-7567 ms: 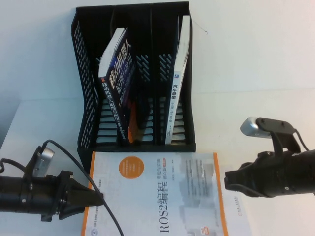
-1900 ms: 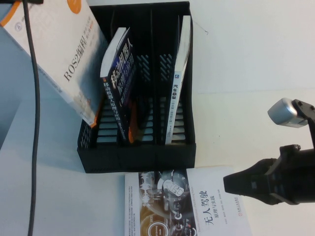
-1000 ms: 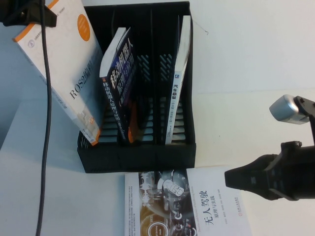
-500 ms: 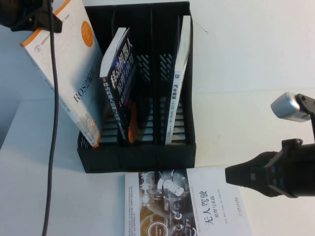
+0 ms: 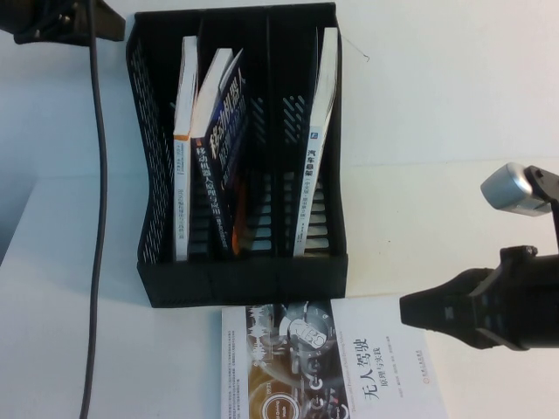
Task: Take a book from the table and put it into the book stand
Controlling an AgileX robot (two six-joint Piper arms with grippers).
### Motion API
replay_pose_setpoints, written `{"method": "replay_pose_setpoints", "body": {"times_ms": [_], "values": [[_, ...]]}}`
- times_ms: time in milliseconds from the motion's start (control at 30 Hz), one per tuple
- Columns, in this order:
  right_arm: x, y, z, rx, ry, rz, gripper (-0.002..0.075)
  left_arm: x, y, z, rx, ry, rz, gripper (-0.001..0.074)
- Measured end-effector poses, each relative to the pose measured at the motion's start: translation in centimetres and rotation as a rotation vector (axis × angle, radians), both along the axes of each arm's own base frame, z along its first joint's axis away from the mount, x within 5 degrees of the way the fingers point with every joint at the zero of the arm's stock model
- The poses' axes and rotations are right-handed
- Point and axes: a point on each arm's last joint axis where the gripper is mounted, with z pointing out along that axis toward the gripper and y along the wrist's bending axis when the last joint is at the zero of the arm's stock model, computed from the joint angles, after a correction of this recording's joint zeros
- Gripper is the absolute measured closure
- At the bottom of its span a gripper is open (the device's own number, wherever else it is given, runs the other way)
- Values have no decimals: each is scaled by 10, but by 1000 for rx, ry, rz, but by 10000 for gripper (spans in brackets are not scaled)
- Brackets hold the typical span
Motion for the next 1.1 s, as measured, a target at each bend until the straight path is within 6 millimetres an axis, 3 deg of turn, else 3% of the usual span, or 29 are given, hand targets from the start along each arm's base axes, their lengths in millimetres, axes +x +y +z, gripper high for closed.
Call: {"method": "replay_pose_setpoints", "body": {"times_ms": [200,300,400,567,833,967,1100], "values": [[2,1,11,16,-30,5,726,-21,2,24,25,-57,2,641],[1,1,28,27,-92,23,726,-36,3,40,35,-94,1,708],[-3,-1,51,23,-168,49,726,-56,4,58,45,-138,-1,727],[-20,-15,84,-46,-307,45,726,-106,7,96,80,-238,-4,733],[-64,-64,113,-300,-519,-115,726,-194,11,148,94,-450,26,735],[-85,-94,121,-426,-571,-275,726,-232,11,154,69,-517,35,735],[-104,-113,125,-455,-592,-393,726,-252,13,136,57,-534,65,736]]}}
